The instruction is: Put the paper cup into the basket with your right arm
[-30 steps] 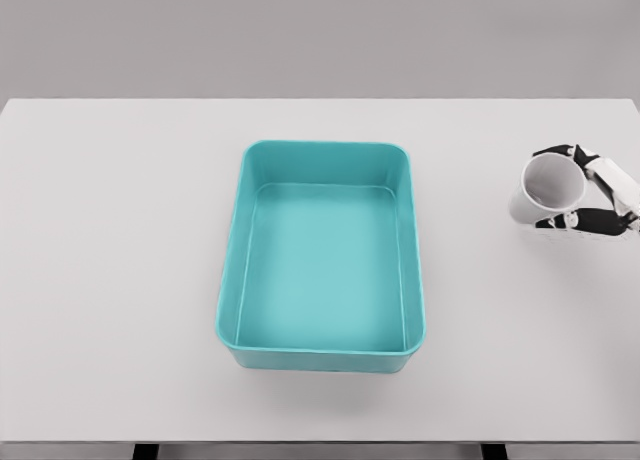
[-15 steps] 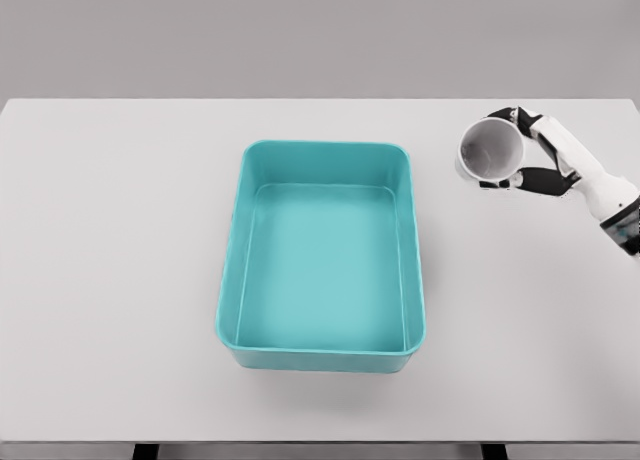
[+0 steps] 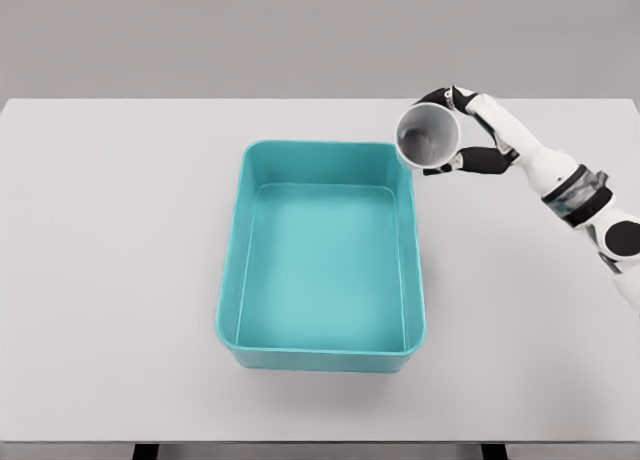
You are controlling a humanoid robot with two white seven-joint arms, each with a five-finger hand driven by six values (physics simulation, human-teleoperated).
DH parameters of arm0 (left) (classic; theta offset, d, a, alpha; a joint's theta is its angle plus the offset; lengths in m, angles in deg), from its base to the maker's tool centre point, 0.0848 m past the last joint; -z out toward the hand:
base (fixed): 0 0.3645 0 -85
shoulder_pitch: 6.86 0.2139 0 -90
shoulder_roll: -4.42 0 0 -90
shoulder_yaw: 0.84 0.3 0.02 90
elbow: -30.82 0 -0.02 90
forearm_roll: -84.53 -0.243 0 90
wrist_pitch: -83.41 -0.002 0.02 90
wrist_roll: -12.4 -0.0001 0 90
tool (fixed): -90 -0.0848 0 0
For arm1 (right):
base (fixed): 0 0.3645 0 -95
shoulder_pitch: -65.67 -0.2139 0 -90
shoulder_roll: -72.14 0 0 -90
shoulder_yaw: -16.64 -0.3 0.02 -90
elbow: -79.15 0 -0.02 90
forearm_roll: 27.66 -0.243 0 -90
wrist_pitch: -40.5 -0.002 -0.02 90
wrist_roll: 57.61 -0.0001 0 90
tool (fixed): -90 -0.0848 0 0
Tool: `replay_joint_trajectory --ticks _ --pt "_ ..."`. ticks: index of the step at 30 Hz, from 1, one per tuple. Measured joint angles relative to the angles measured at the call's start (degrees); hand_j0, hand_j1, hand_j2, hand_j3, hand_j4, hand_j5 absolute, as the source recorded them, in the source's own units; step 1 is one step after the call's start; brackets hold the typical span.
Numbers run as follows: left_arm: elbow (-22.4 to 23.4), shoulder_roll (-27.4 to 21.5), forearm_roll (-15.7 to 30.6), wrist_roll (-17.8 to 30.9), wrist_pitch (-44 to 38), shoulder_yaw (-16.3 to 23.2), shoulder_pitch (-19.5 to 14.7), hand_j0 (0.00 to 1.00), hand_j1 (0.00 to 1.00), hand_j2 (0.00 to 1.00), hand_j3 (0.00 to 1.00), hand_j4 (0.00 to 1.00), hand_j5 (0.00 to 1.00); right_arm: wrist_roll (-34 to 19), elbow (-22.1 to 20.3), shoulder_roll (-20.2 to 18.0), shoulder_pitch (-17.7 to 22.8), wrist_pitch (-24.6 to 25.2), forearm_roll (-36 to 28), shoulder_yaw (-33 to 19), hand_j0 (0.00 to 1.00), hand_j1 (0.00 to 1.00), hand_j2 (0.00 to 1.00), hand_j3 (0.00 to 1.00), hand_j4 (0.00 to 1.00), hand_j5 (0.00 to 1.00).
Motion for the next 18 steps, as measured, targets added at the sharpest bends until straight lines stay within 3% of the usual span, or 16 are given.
replay_joint_trajectory --ticks 6,15,18 --pt "0.00 0.00 0.00 0.00 0.00 0.00 -0.09 1.00 1.00 1.00 1.00 1.00 1.00 0.00 0.00 1.58 -2.90 0.00 3.48 2.26 0.58 0.58 0.58 0.58 0.58 0.58" --pt "0.00 0.00 0.00 -0.01 0.00 0.00 0.00 1.00 1.00 1.00 1.00 1.00 1.00 0.00 0.17 2.57 -7.03 -0.01 6.32 6.88 0.83 0.83 0.83 0.83 0.83 0.83" --pt "0.00 0.00 0.00 0.00 0.00 0.00 -0.09 1.00 1.00 1.00 1.00 1.00 1.00 0.00 0.23 2.61 -7.56 -0.01 6.51 7.72 0.96 0.96 0.96 0.96 0.96 0.96"
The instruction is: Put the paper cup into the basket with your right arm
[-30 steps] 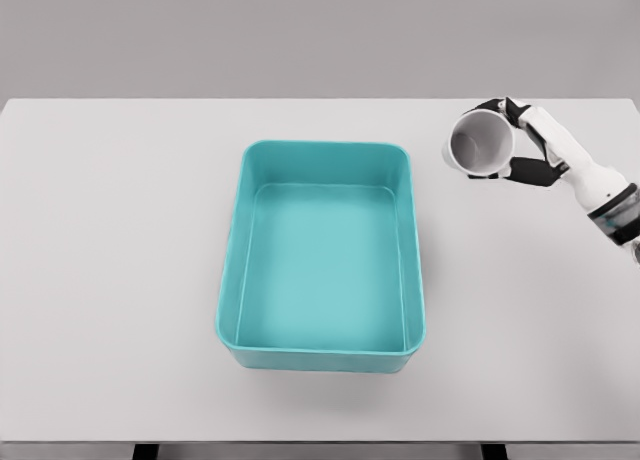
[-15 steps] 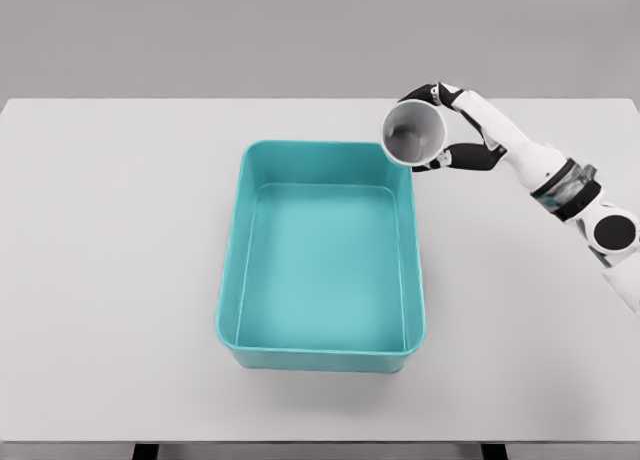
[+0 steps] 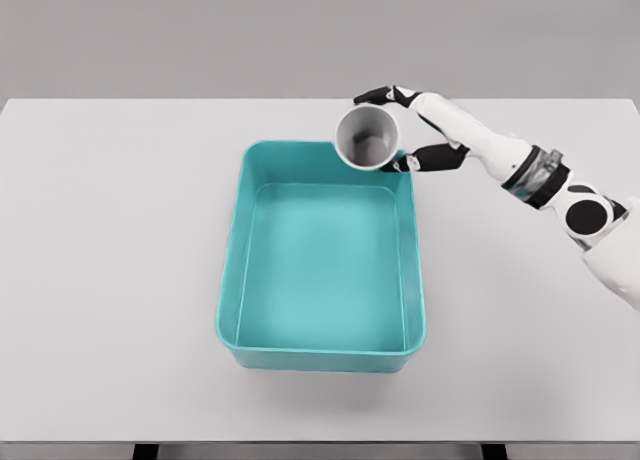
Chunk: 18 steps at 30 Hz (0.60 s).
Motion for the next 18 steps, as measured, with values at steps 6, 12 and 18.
replay_joint_trajectory --ticks 6,12,18 --pt "0.00 0.00 0.00 0.00 0.00 0.00 0.00 1.00 1.00 1.00 1.00 1.00 1.00 0.00 0.02 -0.03 -1.41 0.00 0.14 1.11 1.00 1.00 1.00 1.00 1.00 1.00" --pt "0.01 0.00 0.00 0.00 0.01 0.01 0.00 1.00 1.00 1.00 1.00 1.00 1.00 0.00 -0.03 -4.23 -8.61 0.01 0.29 4.22 1.00 1.00 1.00 1.00 1.00 1.00" --pt "0.00 0.00 0.00 0.00 0.00 0.00 0.00 1.00 1.00 1.00 1.00 1.00 1.00 -0.18 1.28 -11.24 -9.05 0.01 0.71 7.30 1.00 1.00 1.00 1.00 1.00 1.00"
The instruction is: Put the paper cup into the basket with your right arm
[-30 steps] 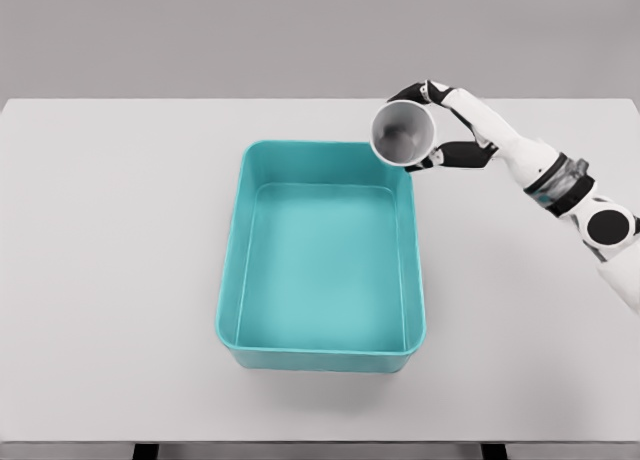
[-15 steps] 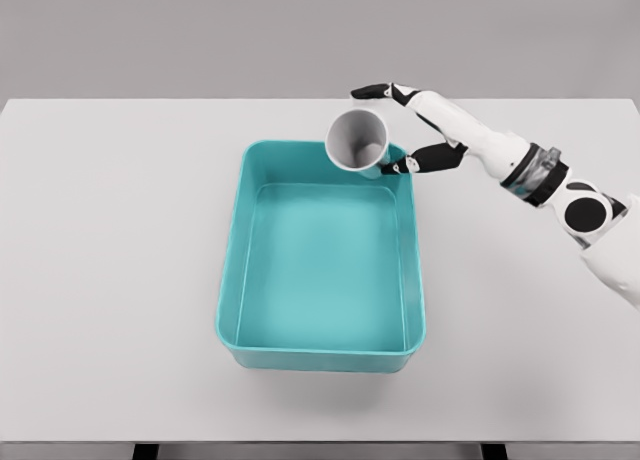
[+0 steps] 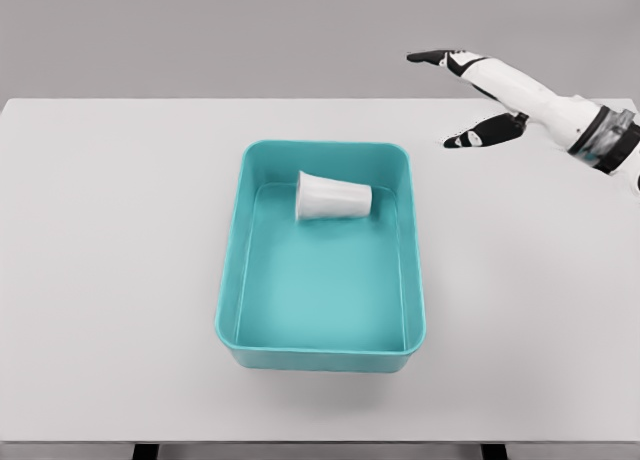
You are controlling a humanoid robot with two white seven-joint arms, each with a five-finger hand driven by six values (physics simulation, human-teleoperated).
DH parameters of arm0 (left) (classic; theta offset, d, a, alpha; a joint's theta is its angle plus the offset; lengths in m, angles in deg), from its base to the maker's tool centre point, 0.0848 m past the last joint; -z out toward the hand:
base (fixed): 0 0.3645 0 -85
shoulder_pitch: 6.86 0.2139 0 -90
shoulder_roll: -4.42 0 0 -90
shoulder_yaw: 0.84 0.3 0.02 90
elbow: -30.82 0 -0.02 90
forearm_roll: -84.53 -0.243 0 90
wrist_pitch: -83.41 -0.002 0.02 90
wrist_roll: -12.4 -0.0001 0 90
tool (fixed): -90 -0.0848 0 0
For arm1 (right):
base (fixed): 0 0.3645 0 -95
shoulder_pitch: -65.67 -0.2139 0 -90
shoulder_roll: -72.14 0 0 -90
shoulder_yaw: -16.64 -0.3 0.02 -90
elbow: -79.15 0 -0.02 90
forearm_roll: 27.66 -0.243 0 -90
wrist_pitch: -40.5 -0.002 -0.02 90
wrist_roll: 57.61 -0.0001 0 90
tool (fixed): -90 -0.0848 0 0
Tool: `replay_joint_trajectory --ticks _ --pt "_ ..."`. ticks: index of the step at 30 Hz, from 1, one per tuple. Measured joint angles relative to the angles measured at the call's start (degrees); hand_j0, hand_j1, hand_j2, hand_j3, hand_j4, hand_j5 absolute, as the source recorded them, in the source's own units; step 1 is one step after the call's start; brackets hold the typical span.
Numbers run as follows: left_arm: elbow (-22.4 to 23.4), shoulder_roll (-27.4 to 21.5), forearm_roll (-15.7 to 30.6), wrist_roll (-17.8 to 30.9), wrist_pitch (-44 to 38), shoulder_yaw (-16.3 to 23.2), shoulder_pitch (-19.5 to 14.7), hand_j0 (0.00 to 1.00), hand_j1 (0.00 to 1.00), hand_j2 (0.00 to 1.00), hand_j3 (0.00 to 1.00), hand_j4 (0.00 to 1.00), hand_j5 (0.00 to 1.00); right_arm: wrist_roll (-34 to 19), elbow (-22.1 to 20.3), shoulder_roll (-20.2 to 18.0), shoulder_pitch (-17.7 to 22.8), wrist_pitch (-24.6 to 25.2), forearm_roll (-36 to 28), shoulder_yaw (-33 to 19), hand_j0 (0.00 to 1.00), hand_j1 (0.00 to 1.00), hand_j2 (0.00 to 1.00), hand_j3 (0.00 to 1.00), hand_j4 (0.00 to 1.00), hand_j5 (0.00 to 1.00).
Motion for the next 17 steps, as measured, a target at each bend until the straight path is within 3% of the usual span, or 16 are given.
replay_joint_trajectory --ticks 3,7,11,17 --pt "-0.01 0.00 0.00 0.00 0.00 -0.01 0.09 1.00 1.00 1.00 1.00 1.00 1.00 -0.42 -0.09 -4.35 -0.09 0.00 5.30 2.61 1.00 1.00 1.00 1.00 1.00 1.00" --pt "-0.02 0.00 0.02 0.00 0.00 -0.01 0.00 1.00 1.00 1.00 1.00 1.00 1.00 -0.67 -0.55 -6.10 -3.38 -0.02 14.77 5.35 1.00 1.00 1.00 1.00 1.00 1.00" --pt "0.00 0.00 0.00 0.00 0.00 0.00 0.09 1.00 1.00 1.00 1.00 1.00 1.00 -0.70 -1.09 -6.09 -6.77 0.00 17.38 8.29 1.00 1.00 1.00 1.00 1.00 1.00" --pt "0.19 0.00 0.08 0.00 -0.01 -0.02 0.44 1.00 1.00 1.00 1.00 1.00 1.00 -0.74 -1.31 -4.63 -6.77 -0.01 18.27 11.29 1.00 1.00 1.00 1.00 1.00 1.00"
